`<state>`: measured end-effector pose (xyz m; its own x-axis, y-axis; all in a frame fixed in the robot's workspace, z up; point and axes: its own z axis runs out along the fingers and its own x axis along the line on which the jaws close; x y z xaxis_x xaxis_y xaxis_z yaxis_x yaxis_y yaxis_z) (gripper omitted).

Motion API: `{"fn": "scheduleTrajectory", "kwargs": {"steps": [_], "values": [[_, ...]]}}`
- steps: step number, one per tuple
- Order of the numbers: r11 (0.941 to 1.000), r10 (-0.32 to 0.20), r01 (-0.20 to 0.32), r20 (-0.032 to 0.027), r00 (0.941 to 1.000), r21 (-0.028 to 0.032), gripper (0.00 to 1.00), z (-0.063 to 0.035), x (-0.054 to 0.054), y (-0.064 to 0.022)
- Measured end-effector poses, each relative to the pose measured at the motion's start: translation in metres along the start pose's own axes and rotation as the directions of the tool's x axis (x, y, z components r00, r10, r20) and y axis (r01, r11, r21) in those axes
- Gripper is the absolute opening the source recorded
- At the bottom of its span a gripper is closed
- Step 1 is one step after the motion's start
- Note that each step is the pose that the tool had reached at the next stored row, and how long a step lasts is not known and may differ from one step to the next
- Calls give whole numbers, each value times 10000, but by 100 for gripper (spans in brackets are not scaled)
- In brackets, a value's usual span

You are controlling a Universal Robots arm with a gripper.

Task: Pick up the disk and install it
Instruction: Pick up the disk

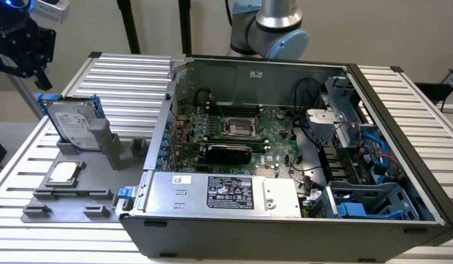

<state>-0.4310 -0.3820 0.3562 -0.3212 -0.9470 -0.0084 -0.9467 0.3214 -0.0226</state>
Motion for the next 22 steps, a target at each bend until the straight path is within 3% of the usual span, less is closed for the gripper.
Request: {"fn": "scheduleTrajectory", "kwargs": {"steps": [6, 13, 15, 18, 20, 22], "values": [[9940, -1092, 1092, 28, 9940, -6, 11, 5, 0, 0], [9727, -2319, 2319, 60, 9727, -19, 11, 4, 0, 0], [9663, -2575, 2575, 75, 9663, -49, 11, 5, -1, 1], [9581, -2859, 2860, 100, 9582, -145, 11, 4, -6, 0], [9559, -2928, 2930, 129, 9561, -199, 11, 4, -10, -11], [9556, -2933, 2938, 199, 9558, -249, 11, 5, -12, -17]]}}
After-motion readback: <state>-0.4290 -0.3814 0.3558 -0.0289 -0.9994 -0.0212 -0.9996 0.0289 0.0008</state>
